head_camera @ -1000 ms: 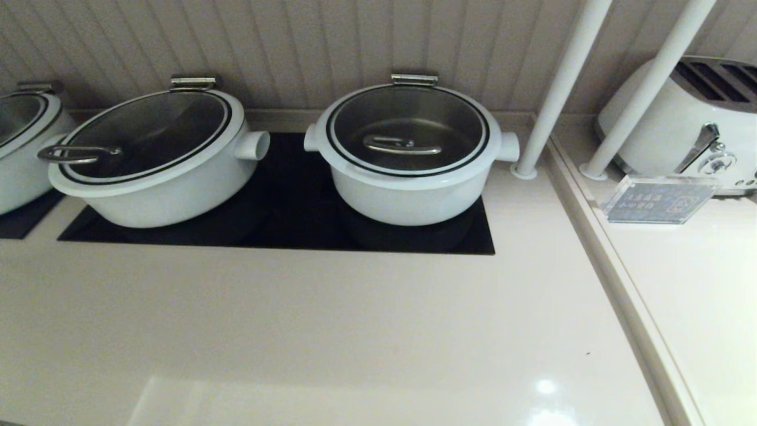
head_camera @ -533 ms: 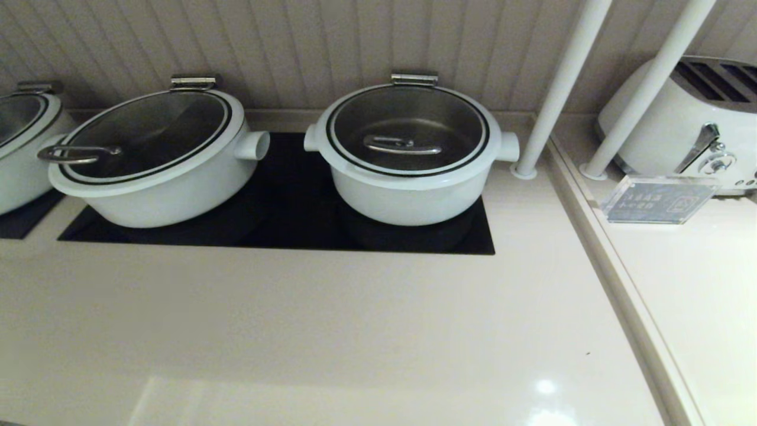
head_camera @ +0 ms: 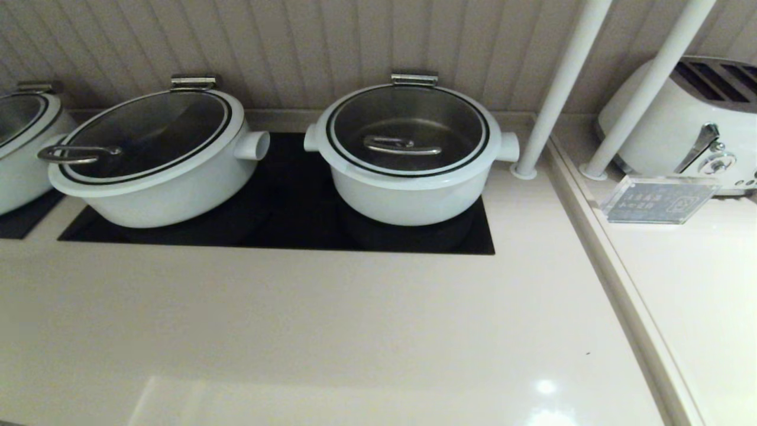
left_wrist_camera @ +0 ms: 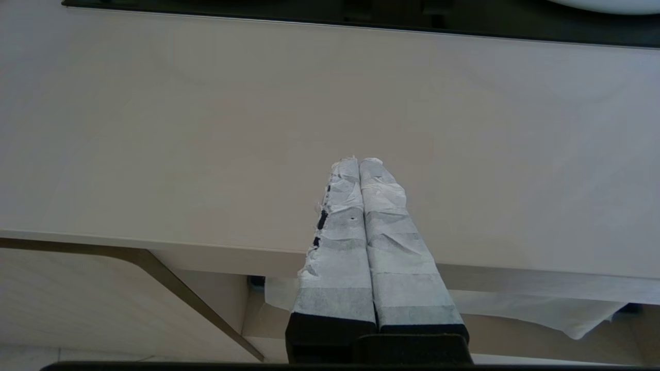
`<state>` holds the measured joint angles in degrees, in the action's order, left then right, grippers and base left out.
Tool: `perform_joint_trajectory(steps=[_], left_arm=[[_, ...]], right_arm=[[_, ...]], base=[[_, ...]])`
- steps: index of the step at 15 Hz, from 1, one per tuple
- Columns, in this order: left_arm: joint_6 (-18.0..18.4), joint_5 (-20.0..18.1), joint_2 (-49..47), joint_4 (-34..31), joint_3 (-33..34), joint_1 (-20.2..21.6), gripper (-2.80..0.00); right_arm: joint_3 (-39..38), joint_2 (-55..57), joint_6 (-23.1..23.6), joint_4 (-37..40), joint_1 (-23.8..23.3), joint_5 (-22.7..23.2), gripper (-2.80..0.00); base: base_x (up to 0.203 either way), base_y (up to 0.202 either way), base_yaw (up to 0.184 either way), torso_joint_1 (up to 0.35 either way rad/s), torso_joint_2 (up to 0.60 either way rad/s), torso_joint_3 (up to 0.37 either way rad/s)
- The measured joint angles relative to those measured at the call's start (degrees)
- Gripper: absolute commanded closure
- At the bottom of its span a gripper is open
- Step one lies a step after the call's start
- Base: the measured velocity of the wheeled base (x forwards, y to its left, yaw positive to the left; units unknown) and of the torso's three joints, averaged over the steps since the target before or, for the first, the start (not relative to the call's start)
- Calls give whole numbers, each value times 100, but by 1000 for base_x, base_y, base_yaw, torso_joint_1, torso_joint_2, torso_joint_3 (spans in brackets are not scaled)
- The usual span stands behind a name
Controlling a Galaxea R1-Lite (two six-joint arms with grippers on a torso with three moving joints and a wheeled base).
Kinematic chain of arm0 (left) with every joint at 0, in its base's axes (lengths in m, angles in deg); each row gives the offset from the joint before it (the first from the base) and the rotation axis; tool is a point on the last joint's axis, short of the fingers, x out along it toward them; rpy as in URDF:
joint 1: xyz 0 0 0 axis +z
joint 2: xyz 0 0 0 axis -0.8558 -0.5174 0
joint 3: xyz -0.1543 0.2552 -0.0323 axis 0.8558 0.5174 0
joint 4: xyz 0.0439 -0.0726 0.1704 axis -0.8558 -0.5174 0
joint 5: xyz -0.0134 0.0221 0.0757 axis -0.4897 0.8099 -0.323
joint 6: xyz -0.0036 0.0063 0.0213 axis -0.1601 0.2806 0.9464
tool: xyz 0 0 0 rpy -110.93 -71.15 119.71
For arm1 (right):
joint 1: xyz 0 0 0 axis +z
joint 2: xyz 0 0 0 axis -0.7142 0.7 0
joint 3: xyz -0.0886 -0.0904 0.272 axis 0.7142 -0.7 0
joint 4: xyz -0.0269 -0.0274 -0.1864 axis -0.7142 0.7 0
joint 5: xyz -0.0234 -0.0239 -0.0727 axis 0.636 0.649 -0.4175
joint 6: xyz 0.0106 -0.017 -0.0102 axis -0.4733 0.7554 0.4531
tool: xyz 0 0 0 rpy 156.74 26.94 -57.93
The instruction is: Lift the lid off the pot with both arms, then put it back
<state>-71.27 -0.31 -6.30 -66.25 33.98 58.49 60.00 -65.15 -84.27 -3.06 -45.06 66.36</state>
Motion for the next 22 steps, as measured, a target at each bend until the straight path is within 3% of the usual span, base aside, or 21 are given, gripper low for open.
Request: perform_joint_trajectory(steps=[6, 22], left_arm=[[0, -2, 0, 0, 0, 0, 0], [2, 0, 0, 1, 0, 0, 0]], right_arm=[[26, 2, 48, 1493, 0, -674, 0], [5, 2, -99, 1332, 0, -696, 0]], base=[[0, 0, 0, 0, 0, 0], [0, 0, 0, 0, 0, 0]])
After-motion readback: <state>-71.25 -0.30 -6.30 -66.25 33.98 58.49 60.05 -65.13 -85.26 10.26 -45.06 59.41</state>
